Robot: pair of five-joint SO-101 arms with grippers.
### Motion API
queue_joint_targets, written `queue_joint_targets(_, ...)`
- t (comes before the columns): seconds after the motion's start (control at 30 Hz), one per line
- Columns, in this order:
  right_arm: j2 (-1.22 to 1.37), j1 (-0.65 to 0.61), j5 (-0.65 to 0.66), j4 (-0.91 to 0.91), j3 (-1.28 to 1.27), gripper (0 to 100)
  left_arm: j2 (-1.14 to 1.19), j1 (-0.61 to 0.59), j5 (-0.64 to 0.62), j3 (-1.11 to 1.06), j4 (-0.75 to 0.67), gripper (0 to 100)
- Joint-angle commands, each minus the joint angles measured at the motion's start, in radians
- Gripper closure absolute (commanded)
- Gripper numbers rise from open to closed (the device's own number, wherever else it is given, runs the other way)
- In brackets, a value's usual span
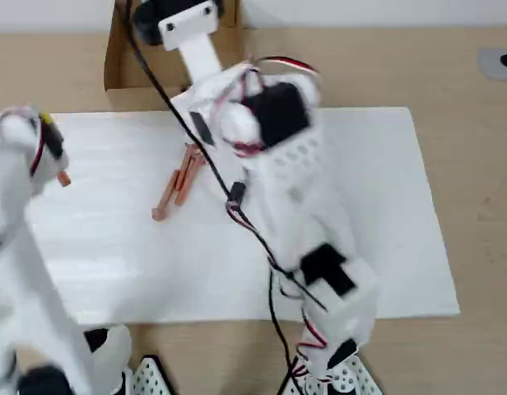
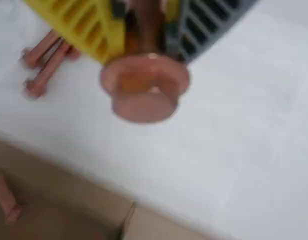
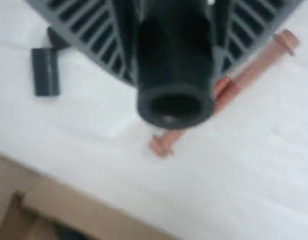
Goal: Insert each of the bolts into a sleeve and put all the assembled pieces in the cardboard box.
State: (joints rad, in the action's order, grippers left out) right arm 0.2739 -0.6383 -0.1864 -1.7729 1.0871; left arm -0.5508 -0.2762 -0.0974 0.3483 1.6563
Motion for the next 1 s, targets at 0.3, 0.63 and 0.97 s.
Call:
queue_joint_targets(0.3,-0.796,-0.188,0.012,0.014,-0.685,98.8,-0.544,0.014,0.012,-0.301,-0.238,99)
queue_joint_targets(0.63,-1.159,-0.193,0.014,0.463,-1.463,98.8,-0.648,0.014,0.008,-0.66,-0.707,99)
queue_joint_targets(0.97,-1.234,-0.401,0.029,0.968,-1.847,98.9,-0.656,0.301,0.012,-0.873,-0.884,99)
